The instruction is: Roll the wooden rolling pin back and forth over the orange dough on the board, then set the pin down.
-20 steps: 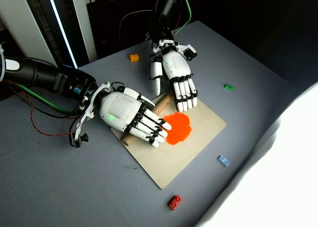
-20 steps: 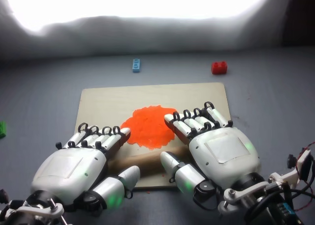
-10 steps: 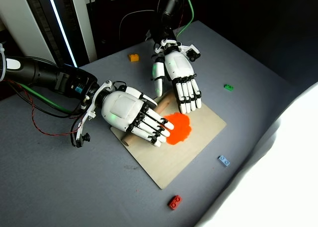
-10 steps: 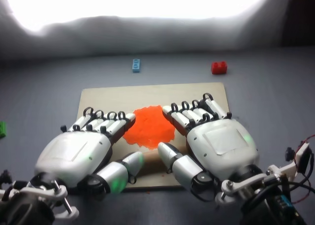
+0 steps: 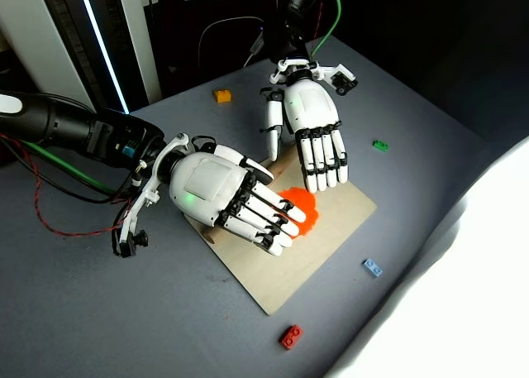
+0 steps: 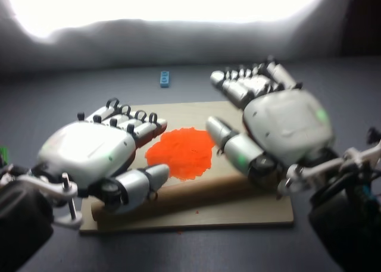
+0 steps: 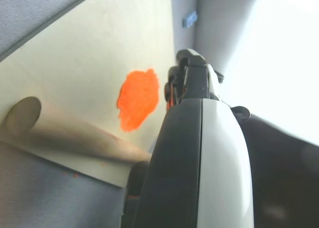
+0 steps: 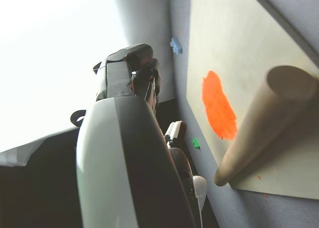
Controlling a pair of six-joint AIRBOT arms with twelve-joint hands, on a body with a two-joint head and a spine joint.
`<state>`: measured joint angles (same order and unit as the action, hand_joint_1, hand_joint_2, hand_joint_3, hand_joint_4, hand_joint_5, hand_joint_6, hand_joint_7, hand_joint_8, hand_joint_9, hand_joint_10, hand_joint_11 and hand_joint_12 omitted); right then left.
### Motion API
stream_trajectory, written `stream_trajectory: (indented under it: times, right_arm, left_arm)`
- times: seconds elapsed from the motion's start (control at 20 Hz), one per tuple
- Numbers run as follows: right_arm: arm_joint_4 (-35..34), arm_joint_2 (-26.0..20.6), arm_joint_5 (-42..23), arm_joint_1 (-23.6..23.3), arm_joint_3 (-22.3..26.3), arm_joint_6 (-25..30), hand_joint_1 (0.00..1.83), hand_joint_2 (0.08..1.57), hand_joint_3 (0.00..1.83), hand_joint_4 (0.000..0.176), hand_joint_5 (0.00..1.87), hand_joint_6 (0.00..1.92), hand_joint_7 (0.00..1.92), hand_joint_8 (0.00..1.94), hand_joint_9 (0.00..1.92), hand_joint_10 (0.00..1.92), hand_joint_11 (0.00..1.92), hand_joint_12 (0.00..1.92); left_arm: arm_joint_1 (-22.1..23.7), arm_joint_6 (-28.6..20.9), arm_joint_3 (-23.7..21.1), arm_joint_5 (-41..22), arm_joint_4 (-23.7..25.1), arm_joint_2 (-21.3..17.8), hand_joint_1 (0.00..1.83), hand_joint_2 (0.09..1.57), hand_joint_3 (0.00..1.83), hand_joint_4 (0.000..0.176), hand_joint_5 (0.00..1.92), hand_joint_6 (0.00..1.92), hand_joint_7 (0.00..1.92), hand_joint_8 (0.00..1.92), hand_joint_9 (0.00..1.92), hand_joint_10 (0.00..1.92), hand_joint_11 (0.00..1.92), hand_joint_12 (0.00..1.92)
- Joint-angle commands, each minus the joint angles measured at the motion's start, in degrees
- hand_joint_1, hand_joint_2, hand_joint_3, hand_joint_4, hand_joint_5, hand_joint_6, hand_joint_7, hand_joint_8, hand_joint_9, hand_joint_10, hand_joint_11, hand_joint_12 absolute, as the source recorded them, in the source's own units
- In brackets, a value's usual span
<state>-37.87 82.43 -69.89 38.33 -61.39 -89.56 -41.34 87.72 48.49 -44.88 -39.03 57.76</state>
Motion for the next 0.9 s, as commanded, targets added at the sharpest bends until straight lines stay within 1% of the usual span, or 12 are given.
stream_trajectory:
  times: [0.0, 0.2, 0.25, 0.35, 0.4, 0.45, 0.5, 0.55, 0.6, 0.7, 0.8, 0.85]
  right_arm:
    - [3.9, -0.7, -5.1, -0.8, 0.2, 0.7, 0.0, 1.43, 0.0, 0.0, 0.35, 0.01, 0.39, 0.01, 0.39, 0.01, 0.0, 0.87]
    - [3.9, -4.9, -3.4, -2.3, 0.7, 2.9, 0.0, 1.39, 0.0, 0.0, 0.38, 0.02, 0.4, 0.01, 0.4, 0.01, 0.0, 0.91]
    - [3.9, -6.0, -3.0, -2.6, 0.9, 3.1, 0.0, 1.38, 0.0, 0.0, 0.4, 0.03, 0.42, 0.01, 0.41, 0.02, 0.0, 0.97]
    - [3.9, -8.8, -2.8, -3.1, 2.3, 3.9, 0.0, 1.38, 0.0, 0.0, 0.5, 0.07, 0.54, 0.05, 0.55, 0.09, 0.0, 1.3]
    - [3.9, -9.5, -2.9, -3.3, 2.7, 4.5, 0.0, 1.37, 0.0, 0.0, 0.56, 0.2, 0.65, 0.14, 0.47, 0.51, 0.0, 1.47]
    - [3.9, -10.7, -2.9, -3.4, 3.6, 5.4, 0.0, 1.38, 0.0, 0.0, 0.55, 0.28, 0.66, 0.18, 0.37, 0.81, 0.0, 1.52]
    - [3.9, -12.2, -2.9, -3.6, 4.8, 6.3, 0.0, 1.38, 0.0, 0.0, 0.52, 0.55, 0.64, 0.47, 0.37, 1.09, 0.05, 1.69]
    - [3.9, -13.3, -3.1, -3.6, 5.7, 7.3, 0.0, 1.39, 0.0, 0.0, 0.5, 0.83, 0.6, 0.85, 0.43, 1.3, 0.17, 1.8]
    - [3.9, -14.3, -2.8, -4.1, 6.5, 7.9, 0.0, 1.4, 0.0, 0.0, 0.48, 0.97, 0.56, 1.04, 0.46, 1.4, 0.24, 1.84]
    - [3.9, -16.1, -2.4, -5.5, 7.5, 9.9, 0.06, 1.4, 0.0, 0.0, 0.49, 1.1, 0.51, 1.33, 0.47, 1.6, 0.37, 1.89]
    - [3.9, -17.5, -1.3, -6.9, 7.7, 11.4, 0.13, 1.4, 0.0, 0.0, 0.5, 1.18, 0.51, 1.48, 0.46, 1.72, 0.41, 1.92]
    - [3.9, -17.9, -1.2, -7.6, 7.6, 12.2, 0.12, 1.42, 0.0, 0.0, 0.53, 1.34, 0.59, 1.55, 0.51, 1.77, 0.48, 1.92]
  left_arm:
    - [1.4, 0.6, -0.3, -3.5, 2.4, -1.0, 0.0, 1.46, 0.0, 0.0, 0.18, 0.0, 0.24, 0.0, 0.18, 0.0, 0.0, 0.3]
    - [8.0, 5.1, -2.1, 6.6, 2.4, -4.7, 0.0, 1.41, 0.0, 0.0, 0.21, 0.01, 0.26, 0.0, 0.2, 0.01, 0.0, 0.43]
    - [9.1, 5.1, -2.8, 8.0, 2.4, -5.7, 0.0, 1.4, 0.0, 0.0, 0.24, 0.02, 0.31, 0.02, 0.24, 0.03, 0.0, 0.53]
    - [10.7, 5.4, -5.2, 9.4, 2.4, -8.0, 0.0, 1.4, 0.0, 0.0, 0.35, 0.05, 0.46, 0.07, 0.4, 0.1, 0.0, 0.85]
    - [11.1, 6.0, -5.7, 10.0, 2.4, -8.7, 0.0, 1.42, 0.0, 0.0, 0.43, 0.09, 0.54, 0.12, 0.48, 0.17, 0.0, 1.14]
    - [12.1, 7.4, -6.6, 10.9, 2.4, -9.6, 0.0, 1.42, 0.0, 0.0, 0.44, 0.13, 0.51, 0.23, 0.34, 0.54, 0.0, 1.22]
    - [13.3, 8.5, -7.5, 11.9, 2.4, -10.9, 0.0, 1.45, 0.0, 0.0, 0.42, 0.31, 0.39, 0.65, 0.24, 0.98, 0.0, 1.43]
    - [14.6, 9.7, -8.0, 12.9, 2.4, -11.8, 0.0, 1.46, 0.0, 0.0, 0.33, 0.71, 0.32, 1.04, 0.21, 1.28, 0.0, 1.67]
    - [15.8, 10.9, -8.2, 14.3, 2.4, -12.4, 0.0, 1.47, 0.0, 0.0, 0.28, 0.96, 0.28, 1.25, 0.21, 1.42, 0.0, 1.78]
    - [18.8, 12.2, -8.2, 17.9, 2.4, -13.4, 0.0, 1.49, 0.0, 0.0, 0.32, 1.24, 0.32, 1.5, 0.29, 1.65, 0.14, 1.9]
    - [22.4, 13.8, -7.8, 20.5, 2.4, -13.6, 0.0, 1.5, 0.0, 0.0, 0.31, 1.3, 0.32, 1.54, 0.29, 1.7, 0.17, 1.92]
    - [24.2, 14.8, -7.5, 22.9, 2.4, -13.6, 0.0, 1.53, 0.01, 0.0, 0.4, 1.44, 0.42, 1.63, 0.41, 1.75, 0.31, 1.92]
